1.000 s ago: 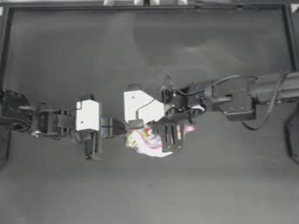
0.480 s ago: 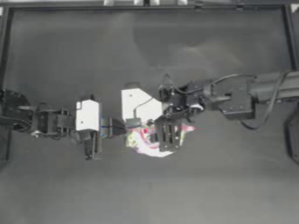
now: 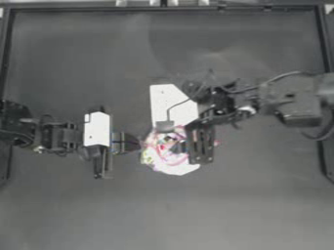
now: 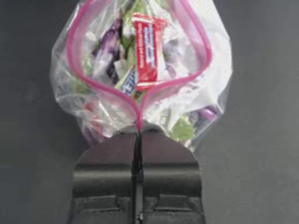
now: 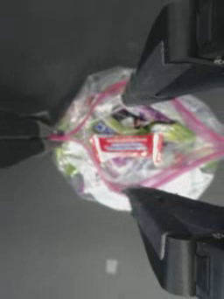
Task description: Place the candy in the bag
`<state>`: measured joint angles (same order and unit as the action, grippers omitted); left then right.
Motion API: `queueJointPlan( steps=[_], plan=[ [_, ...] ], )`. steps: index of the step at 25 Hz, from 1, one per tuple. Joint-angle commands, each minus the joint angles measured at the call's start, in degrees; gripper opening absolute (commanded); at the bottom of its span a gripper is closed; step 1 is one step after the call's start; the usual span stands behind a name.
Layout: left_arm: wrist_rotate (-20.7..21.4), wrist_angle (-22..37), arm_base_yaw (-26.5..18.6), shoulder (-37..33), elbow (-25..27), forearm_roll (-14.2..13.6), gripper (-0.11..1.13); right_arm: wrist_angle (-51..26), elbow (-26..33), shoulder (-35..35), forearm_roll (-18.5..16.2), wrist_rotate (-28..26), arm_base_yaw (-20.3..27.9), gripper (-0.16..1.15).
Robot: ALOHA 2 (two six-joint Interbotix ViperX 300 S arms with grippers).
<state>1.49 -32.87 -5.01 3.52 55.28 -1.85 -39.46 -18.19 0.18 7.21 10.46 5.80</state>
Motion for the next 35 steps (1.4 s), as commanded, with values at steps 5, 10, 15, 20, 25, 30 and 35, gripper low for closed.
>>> queueJointPlan(
  steps=[5,10,15,20,25,30,35],
  plan=[
    [2.72,2.37,-0.18,-7.47,-0.26,0.00,0.03,3.96,-5.01,-10.02,-0.26,-1.05,0.18,0.88],
    [3.52,5.10,-0.35,-9.58,-0.53,0.18,0.03,5.54,-8.53,-13.71,-0.44,-2.02,0.70,0.88],
    [3.69,5.71,-0.35,-11.34,-0.35,0.09,0.03,7.38,-11.25,-17.05,-1.23,-3.16,0.70,0.88],
    [4.13,6.59,-0.44,-13.01,-0.18,0.18,0.03,8.88,-14.15,-20.21,-3.87,-5.80,0.70,0.88],
    [4.57,8.17,-0.62,-14.33,-0.18,0.09,0.03,10.81,-16.87,-22.94,-6.15,-8.88,0.70,0.88],
    [4.66,8.44,-0.62,-14.50,-0.18,0.18,0.03,12.04,-18.90,-24.87,-6.86,-10.55,0.79,0.88],
    [4.66,9.93,-0.62,-15.64,-0.09,0.18,0.03,12.74,-19.69,-25.66,-6.86,-10.72,0.70,0.88]
  ],
)
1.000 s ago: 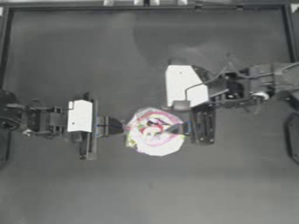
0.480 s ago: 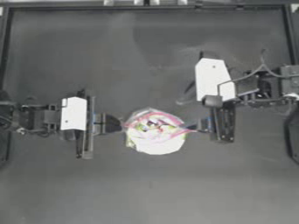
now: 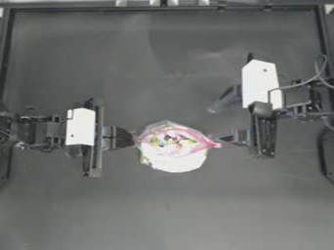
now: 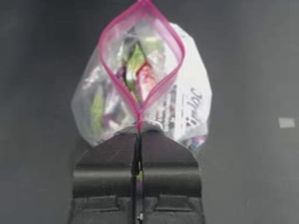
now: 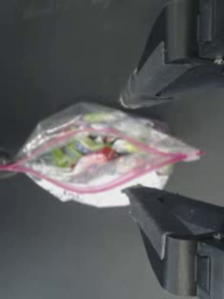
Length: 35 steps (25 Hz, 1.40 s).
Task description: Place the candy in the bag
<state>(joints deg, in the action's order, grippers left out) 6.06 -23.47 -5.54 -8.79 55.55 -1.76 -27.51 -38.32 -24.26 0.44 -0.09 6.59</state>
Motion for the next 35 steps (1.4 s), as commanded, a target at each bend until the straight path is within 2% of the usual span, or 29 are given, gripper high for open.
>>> queueJointPlan(
  steps=[1,8,15,17,19,23,25,26,30,35],
  plan=[
    [0.09,0.97,-0.09,-3.78,-0.35,0.09,0.03,0.88,0.35,-1.23,-0.09,-0.18,0.00,0.88],
    [0.09,1.76,-0.09,-6.86,0.97,0.09,0.03,1.85,-0.09,-1.23,-0.09,-0.18,0.00,0.88],
    [0.09,1.76,-0.09,-6.24,0.97,0.00,0.07,2.02,-0.09,-1.23,0.09,-0.18,-0.09,0.88],
    [0.09,1.76,-0.09,-6.15,0.97,0.00,0.17,2.02,-0.09,-1.23,0.09,-0.18,0.00,0.88],
    [0.09,1.58,-0.09,-6.06,0.88,-0.09,0.34,2.11,-0.09,-1.23,0.00,-0.18,0.00,0.88],
    [-0.18,1.32,0.18,-5.89,0.79,0.09,0.85,2.64,-0.26,-1.23,-0.09,-0.09,0.00,0.88],
    [-0.35,1.23,0.18,-5.71,0.62,0.18,1.05,3.34,-0.53,-1.23,-0.09,-0.09,0.00,0.88],
    [-0.26,1.23,0.09,-5.62,0.53,0.18,1.08,3.78,-0.70,-1.23,-0.09,-0.09,0.00,0.88],
    [-0.26,1.23,-0.09,-5.54,0.44,0.18,0.98,6.06,-1.58,-1.23,0.09,0.00,0.00,0.88],
    [-0.18,1.23,-0.09,-5.71,0.09,0.18,1.01,7.56,-2.55,-1.23,-0.09,0.09,0.00,0.88]
  ],
)
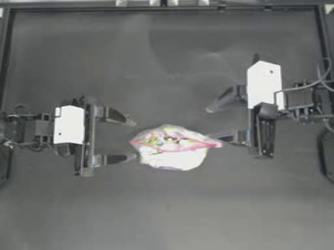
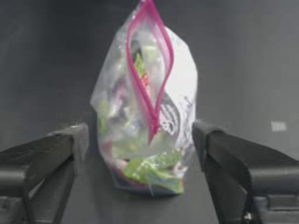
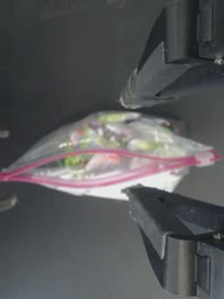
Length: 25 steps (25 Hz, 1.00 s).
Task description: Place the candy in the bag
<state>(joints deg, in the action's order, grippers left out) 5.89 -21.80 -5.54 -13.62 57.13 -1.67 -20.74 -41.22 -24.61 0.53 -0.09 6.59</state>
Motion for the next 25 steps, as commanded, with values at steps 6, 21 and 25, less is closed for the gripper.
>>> queueJointPlan(
  steps=[6,21,25],
  plan=[
    [-0.09,0.26,-0.53,-2.81,-1.49,0.44,1.01,1.49,-0.44,-0.97,-0.44,0.09,0.00,0.88],
    [-0.09,6.86,-0.53,-14.33,0.35,0.62,1.00,7.91,-6.68,-7.03,-1.05,-0.09,0.53,0.89],
    [-0.09,8.00,-0.53,-17.75,1.41,0.88,1.00,10.63,-8.88,-9.14,-1.14,0.00,1.05,0.89]
  ],
)
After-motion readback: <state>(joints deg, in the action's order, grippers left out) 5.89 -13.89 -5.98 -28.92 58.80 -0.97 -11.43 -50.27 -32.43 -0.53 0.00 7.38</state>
